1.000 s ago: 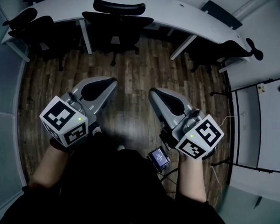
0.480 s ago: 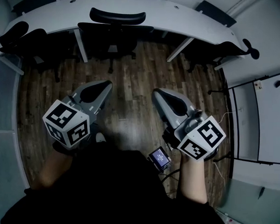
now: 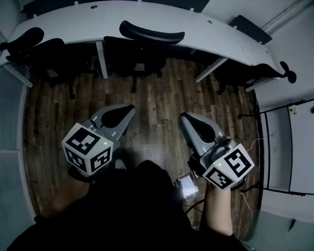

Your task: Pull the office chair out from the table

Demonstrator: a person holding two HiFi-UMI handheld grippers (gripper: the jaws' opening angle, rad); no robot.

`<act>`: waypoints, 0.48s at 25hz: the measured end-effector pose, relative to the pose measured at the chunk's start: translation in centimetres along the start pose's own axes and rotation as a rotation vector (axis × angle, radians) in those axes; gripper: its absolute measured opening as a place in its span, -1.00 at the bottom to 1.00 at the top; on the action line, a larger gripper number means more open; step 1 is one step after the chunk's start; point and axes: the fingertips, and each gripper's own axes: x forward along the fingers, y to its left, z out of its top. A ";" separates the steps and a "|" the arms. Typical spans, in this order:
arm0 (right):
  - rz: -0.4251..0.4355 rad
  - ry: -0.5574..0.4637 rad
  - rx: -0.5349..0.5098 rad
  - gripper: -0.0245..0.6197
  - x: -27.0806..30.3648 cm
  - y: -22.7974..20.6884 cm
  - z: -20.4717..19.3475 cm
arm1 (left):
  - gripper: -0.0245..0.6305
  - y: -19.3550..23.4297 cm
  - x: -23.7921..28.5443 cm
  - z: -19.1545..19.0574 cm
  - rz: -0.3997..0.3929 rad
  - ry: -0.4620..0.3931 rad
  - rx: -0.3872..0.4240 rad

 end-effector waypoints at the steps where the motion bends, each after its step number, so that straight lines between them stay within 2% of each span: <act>1: 0.000 -0.004 0.005 -0.92 0.5 -0.1 0.2 | -0.92 0.5 -0.2 0.2 -0.002 -0.010 0.000; 8: 0.021 -0.002 0.025 -0.92 3.4 0.0 -1.4 | -0.92 2.3 -1.7 1.1 -0.002 -0.104 0.037; 12: 0.052 0.000 0.025 -0.92 5.8 -1.9 -1.2 | -0.92 4.0 -1.4 1.6 0.017 -0.111 0.039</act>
